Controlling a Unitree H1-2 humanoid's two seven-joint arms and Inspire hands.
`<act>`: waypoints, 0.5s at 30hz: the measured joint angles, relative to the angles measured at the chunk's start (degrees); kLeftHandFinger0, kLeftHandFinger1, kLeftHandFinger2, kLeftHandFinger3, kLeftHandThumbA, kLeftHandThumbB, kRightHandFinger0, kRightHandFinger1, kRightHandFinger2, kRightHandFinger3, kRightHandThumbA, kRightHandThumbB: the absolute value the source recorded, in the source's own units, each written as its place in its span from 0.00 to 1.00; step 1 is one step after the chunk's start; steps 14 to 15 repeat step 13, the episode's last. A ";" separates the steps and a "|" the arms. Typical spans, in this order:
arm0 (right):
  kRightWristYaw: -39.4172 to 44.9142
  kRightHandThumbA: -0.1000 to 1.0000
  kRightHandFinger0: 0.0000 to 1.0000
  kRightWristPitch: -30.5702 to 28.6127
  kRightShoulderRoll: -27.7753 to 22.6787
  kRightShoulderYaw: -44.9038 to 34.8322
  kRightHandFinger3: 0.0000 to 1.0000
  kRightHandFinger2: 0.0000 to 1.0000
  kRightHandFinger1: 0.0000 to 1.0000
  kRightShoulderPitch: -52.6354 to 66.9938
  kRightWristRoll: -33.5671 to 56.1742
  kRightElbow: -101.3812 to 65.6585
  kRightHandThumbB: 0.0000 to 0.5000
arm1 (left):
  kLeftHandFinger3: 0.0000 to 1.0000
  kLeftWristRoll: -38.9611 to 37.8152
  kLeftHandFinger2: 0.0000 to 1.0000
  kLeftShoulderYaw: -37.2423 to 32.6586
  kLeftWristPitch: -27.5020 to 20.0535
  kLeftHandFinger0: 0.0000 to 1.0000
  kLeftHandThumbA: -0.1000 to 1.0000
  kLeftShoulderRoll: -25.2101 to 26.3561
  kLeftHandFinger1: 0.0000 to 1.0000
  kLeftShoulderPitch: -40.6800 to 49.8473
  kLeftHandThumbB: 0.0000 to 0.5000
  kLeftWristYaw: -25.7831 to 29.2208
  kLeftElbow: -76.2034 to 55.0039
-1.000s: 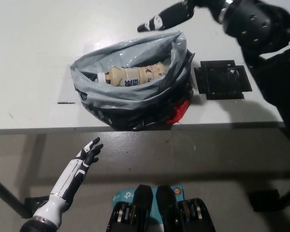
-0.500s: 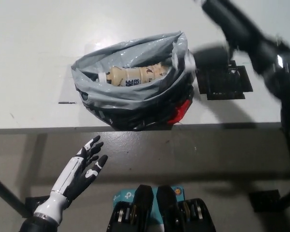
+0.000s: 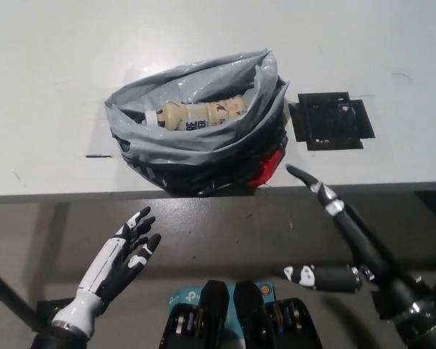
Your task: Use the right hand to pick up a bottle of protein shake and place it into a plastic bag on the left side
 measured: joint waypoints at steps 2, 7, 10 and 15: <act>-1.40 0.97 1.00 -1.51 0.21 -0.42 1.00 1.00 1.00 0.84 -0.44 3.46 0.63 | 1.00 0.01 1.00 -0.02 0.00 1.00 0.80 -0.01 1.00 0.16 0.16 0.00 0.00; -4.64 0.92 1.00 -5.18 0.85 -1.32 1.00 1.00 1.00 2.11 -0.98 12.40 0.58 | 1.00 0.03 1.00 0.00 0.01 1.00 0.79 0.00 1.00 0.58 0.16 0.01 -0.04; -7.72 0.94 1.00 -8.81 1.39 -1.92 1.00 1.00 1.00 3.06 -1.22 18.74 0.59 | 1.00 0.03 1.00 0.03 0.01 1.00 0.83 0.01 1.00 1.47 0.20 0.01 -0.11; -9.24 0.94 1.00 -10.61 1.41 -2.11 1.00 1.00 1.00 3.53 -1.22 21.46 0.60 | 1.00 0.02 1.00 0.03 -0.02 1.00 0.84 0.01 1.00 2.01 0.17 0.01 -0.14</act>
